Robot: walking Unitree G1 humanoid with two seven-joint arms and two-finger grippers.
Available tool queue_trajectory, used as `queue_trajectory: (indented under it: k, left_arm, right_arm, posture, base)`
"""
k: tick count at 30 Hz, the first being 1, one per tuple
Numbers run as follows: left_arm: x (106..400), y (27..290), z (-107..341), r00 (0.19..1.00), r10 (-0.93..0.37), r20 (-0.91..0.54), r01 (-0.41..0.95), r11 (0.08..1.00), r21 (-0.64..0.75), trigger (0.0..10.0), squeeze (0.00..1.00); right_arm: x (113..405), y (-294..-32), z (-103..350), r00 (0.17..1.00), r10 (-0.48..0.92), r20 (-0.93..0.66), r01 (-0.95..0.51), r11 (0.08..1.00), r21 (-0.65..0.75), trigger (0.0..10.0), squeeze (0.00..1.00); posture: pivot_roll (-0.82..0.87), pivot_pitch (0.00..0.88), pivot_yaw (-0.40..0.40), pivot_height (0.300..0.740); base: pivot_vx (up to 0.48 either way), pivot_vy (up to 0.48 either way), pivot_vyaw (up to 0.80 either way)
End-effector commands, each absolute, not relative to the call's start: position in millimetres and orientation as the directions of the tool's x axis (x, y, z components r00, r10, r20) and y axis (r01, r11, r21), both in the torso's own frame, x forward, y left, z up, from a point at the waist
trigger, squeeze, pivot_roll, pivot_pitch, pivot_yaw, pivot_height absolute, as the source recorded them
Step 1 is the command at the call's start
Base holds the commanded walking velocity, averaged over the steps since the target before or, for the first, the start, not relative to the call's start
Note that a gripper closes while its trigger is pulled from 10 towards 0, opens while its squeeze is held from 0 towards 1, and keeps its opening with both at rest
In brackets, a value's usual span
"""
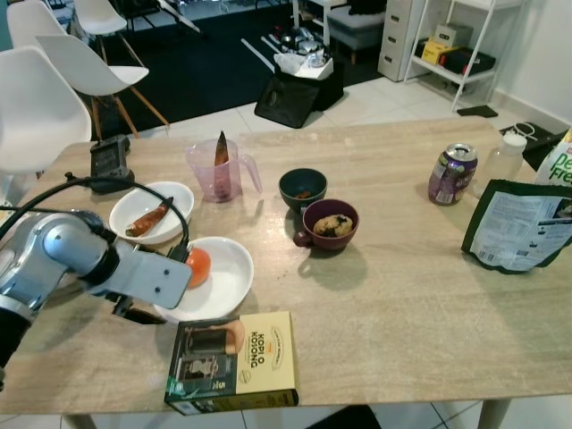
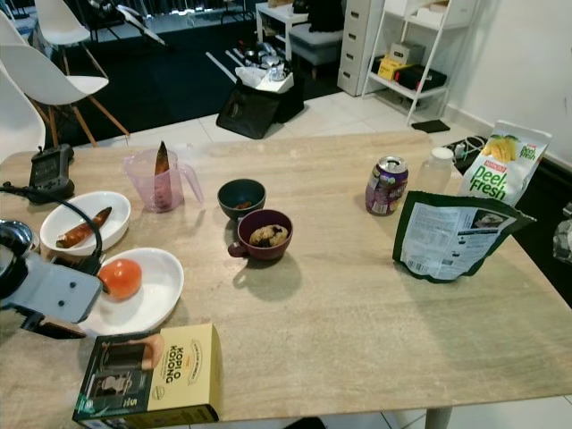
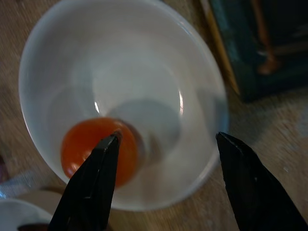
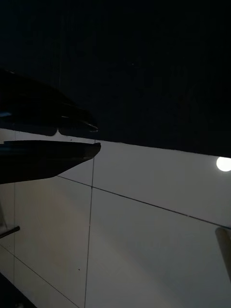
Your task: Restocking fridge
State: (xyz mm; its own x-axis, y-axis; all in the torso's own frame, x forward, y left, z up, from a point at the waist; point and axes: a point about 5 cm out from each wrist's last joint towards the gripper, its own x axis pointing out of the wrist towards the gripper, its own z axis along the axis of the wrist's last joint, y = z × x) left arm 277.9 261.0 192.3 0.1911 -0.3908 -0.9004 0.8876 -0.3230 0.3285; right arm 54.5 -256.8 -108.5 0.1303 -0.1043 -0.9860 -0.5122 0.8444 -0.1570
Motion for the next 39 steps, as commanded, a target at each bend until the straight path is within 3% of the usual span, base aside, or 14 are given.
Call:
queue_trajectory:
  k: [1,11,12,13,15,17,18,19,22,24,25,27,28,39]
  left_arm:
    - [279,255,184,0.178,-0.413,-0.893,0.882,-0.336,0.332,10.0,0.0]
    - [274,245,173,0.101,-0.478,-0.873,0.889,-0.35,0.295,10.0,0.0]
    - [277,247,177,0.12,-0.477,-0.871,0.887,-0.343,0.31,10.0,0.4]
    - [277,247,177,0.12,-0.477,-0.871,0.887,-0.343,0.31,10.0,0.4]
    - [283,249,187,0.167,-0.482,-0.86,0.876,-0.328,0.354,10.0,0.58]
    - [286,249,192,0.192,-0.489,-0.851,0.868,-0.32,0.38,10.0,0.6]
    - [289,250,198,0.213,-0.493,-0.843,0.86,-0.314,0.401,10.0,0.91]
    - [291,251,205,0.234,-0.498,-0.835,0.853,-0.307,0.422,10.0,1.0]
    - [294,253,223,0.277,-0.51,-0.814,0.836,-0.29,0.467,10.0,1.0]
    - [291,256,230,0.265,-0.503,-0.823,0.841,-0.297,0.453,10.0,0.92]
    - [289,257,233,0.251,-0.509,-0.823,0.844,-0.3,0.444,10.0,0.35]
    - [288,256,234,0.242,-0.515,-0.822,0.846,-0.303,0.439,10.0,0.35]
    - [282,258,233,0.198,-0.505,-0.84,0.866,-0.312,0.391,10.0,0.0]
    - [255,264,212,-0.004,-0.383,-0.924,0.897,-0.409,0.166,10.0,0.0]
  right_arm:
    - [52,-254,-110,0.123,-0.101,-0.987,-0.516,0.843,-0.15,10.0,0.0]
    - [52,-256,-109,0.121,-0.105,-0.987,-0.514,0.844,-0.152,10.0,0.0]
    - [52,-256,-109,0.121,-0.106,-0.987,-0.514,0.844,-0.153,10.0,0.0]
    - [52,-256,-109,0.121,-0.106,-0.987,-0.514,0.844,-0.153,10.0,0.0]
    - [52,-256,-109,0.121,-0.106,-0.987,-0.514,0.844,-0.154,10.0,0.0]
    - [52,-257,-109,0.122,-0.106,-0.987,-0.514,0.844,-0.154,10.0,0.0]
    - [52,-257,-109,0.122,-0.106,-0.987,-0.514,0.844,-0.154,10.0,0.0]
    - [52,-257,-109,0.122,-0.106,-0.987,-0.515,0.844,-0.154,10.0,0.0]
    - [52,-257,-109,0.122,-0.105,-0.987,-0.515,0.843,-0.153,10.0,0.0]
    - [52,-257,-109,0.122,-0.105,-0.987,-0.515,0.843,-0.153,10.0,0.0]
    - [52,-257,-109,0.122,-0.105,-0.987,-0.515,0.843,-0.153,10.0,0.0]
    - [52,-257,-109,0.122,-0.105,-0.987,-0.515,0.843,-0.153,10.0,0.0]
    - [52,-257,-109,0.122,-0.105,-0.987,-0.515,0.843,-0.153,10.0,0.0]
    - [53,-257,-109,0.122,-0.104,-0.987,-0.514,0.844,-0.153,10.0,0.0]
  posture:
    - [0.03,0.053,0.055,0.74]
    - [0.02,0.056,0.055,0.74]
    - [0.03,0.057,0.053,0.74]
    - [0.03,0.057,0.053,0.74]
    - [0.03,0.058,0.053,0.74]
    - [0.03,0.058,0.053,0.74]
    - [0.03,0.058,0.052,0.74]
    - [0.03,0.058,0.052,0.74]
    - [0.03,0.058,0.053,0.74]
    - [0.03,0.058,0.053,0.74]
    - [0.03,0.059,0.054,0.74]
    - [0.03,0.059,0.054,0.74]
    - [0.03,0.059,0.055,0.74]
    - [0.03,0.062,0.054,0.74]
  base:
    - [0.0,0.0,0.0]
    - [0.0,0.0,0.0]
    - [0.0,0.0,0.0]
    - [0.0,0.0,0.0]
    - [0.0,0.0,0.0]
    - [0.0,0.0,0.0]
    - [0.0,0.0,0.0]
    - [0.0,0.0,0.0]
    - [0.0,0.0,0.0]
    - [0.0,0.0,0.0]
    - [0.0,0.0,0.0]
    - [0.0,0.0,0.0]
    - [0.0,0.0,0.0]
    - [0.0,0.0,0.0]
